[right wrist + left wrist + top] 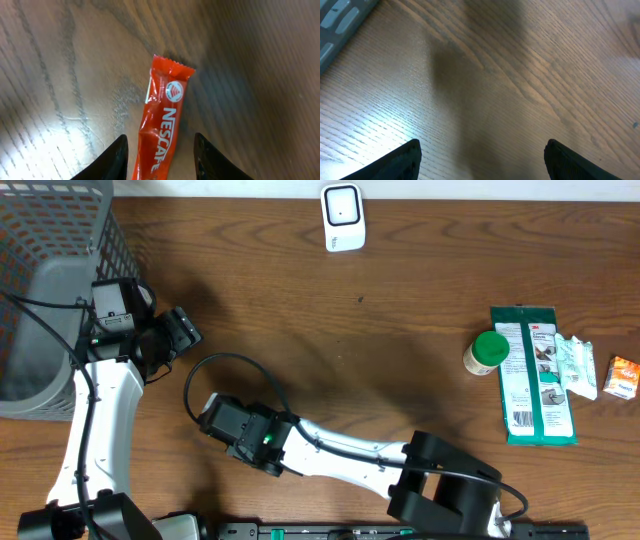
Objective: Scan the item barcode
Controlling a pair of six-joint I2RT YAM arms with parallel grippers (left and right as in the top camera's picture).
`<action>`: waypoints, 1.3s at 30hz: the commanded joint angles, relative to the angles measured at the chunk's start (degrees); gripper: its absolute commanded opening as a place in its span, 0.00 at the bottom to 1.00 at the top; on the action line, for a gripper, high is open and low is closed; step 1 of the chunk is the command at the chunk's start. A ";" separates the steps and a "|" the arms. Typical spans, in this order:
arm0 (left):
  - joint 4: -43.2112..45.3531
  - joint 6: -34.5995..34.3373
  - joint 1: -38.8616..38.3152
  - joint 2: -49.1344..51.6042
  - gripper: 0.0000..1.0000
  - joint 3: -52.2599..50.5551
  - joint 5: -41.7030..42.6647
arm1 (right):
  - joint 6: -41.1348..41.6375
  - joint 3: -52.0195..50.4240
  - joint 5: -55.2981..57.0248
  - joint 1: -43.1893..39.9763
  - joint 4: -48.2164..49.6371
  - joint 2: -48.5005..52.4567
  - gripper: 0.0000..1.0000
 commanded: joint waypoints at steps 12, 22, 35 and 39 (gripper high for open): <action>-0.15 0.11 0.42 -0.22 0.81 1.11 0.26 | 0.98 -0.28 1.57 2.19 0.87 4.44 0.38; -0.15 0.11 0.42 -0.22 0.81 1.11 0.26 | 5.05 3.98 -6.19 -1.29 -4.79 -1.22 0.01; -0.17 0.11 0.42 -0.22 0.81 1.11 0.26 | 3.91 -0.02 -62.10 -27.21 -8.13 -4.81 0.01; -0.15 0.11 0.42 -0.22 0.81 1.11 0.26 | 4.04 -6.34 -62.14 -28.44 2.40 -3.15 0.01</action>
